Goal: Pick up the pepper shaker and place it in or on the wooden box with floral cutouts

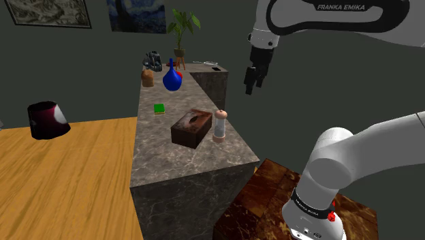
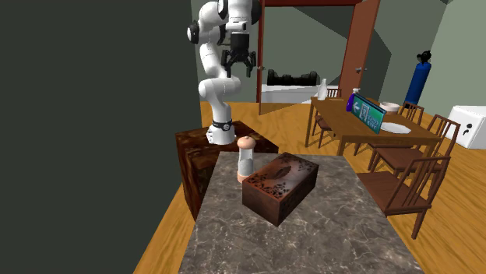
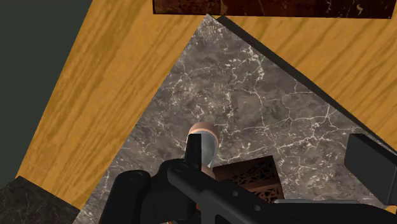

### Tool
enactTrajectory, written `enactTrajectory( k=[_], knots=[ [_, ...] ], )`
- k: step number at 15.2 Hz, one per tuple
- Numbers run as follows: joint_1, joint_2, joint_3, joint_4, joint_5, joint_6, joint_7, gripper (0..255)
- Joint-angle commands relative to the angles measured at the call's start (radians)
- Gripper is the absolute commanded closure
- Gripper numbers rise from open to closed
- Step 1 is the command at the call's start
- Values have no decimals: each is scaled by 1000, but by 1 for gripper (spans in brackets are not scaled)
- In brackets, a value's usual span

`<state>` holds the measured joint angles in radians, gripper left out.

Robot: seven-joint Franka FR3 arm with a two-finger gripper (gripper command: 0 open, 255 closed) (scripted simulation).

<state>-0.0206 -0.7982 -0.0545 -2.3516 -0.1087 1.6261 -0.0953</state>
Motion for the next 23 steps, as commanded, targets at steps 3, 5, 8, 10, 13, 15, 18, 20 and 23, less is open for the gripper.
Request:
enactTrajectory(
  k=[3,5,8,10,13,15,18,20,23],
  knots=[
    [-2,56,-8,-10,-11,60,-2,0],
    [-5,117,-15,-15,-22,120,-4,0],
    [-10,214,-26,-12,-37,205,-6,0],
    [-13,283,-33,-4,-46,260,-7,0],
    [-17,391,-43,20,-59,335,-9,0],
    [-20,466,-50,42,-66,382,-9,0],
    [-25,580,-59,85,-76,444,-11,0],
    [-28,652,-64,117,-80,479,-12,0],
    [-31,669,-68,94,-83,520,-11,0]
  ],
)
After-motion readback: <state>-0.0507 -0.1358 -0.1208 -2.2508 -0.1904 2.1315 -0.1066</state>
